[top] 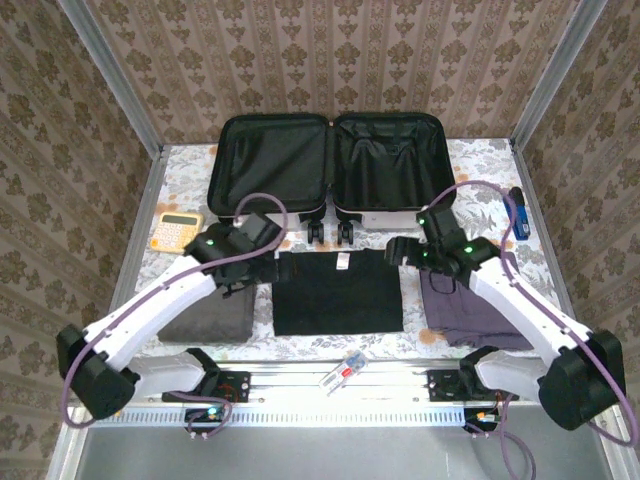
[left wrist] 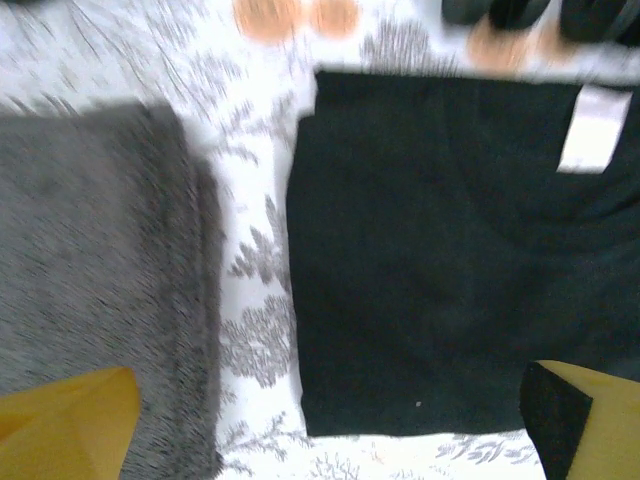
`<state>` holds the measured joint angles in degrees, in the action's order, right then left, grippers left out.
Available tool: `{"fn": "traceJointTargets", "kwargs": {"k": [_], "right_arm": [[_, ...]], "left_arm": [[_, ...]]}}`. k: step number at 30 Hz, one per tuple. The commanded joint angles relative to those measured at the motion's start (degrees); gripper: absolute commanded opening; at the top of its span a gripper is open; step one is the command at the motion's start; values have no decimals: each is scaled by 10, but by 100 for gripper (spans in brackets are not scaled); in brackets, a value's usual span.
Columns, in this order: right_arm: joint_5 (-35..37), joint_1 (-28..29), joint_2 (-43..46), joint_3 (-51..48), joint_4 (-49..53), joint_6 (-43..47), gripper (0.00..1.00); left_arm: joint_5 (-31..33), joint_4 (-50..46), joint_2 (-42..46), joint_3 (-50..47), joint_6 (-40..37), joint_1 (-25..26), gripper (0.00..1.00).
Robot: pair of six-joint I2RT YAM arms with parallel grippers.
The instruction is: Pack the luggage
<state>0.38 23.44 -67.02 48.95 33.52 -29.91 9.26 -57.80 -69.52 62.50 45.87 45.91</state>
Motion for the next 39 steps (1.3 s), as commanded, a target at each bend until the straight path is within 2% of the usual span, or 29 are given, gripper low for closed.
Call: {"fn": "traceJointTargets", "kwargs": {"k": [1,5,13,28,39], "right_arm": [[-6,36,-32,-13,23,-51,90],[-6,65,-73,-21,22,-66,89],[-19,78,-124,-34,-10,-80,89],[-28,78,-192,-33,-24,-77,88],[-51,88,-227,-17,-68,-83,84]], "left_arm": [[-25,-10,-37,-14,47,24,100],[-49,17,-79,-28,44,33,100],[-82,86,-133,-72,29,31,100],[-131,151,-210,-84,-51,-27,100],[-144,195,-244,-98,-57,-38,100]]}}
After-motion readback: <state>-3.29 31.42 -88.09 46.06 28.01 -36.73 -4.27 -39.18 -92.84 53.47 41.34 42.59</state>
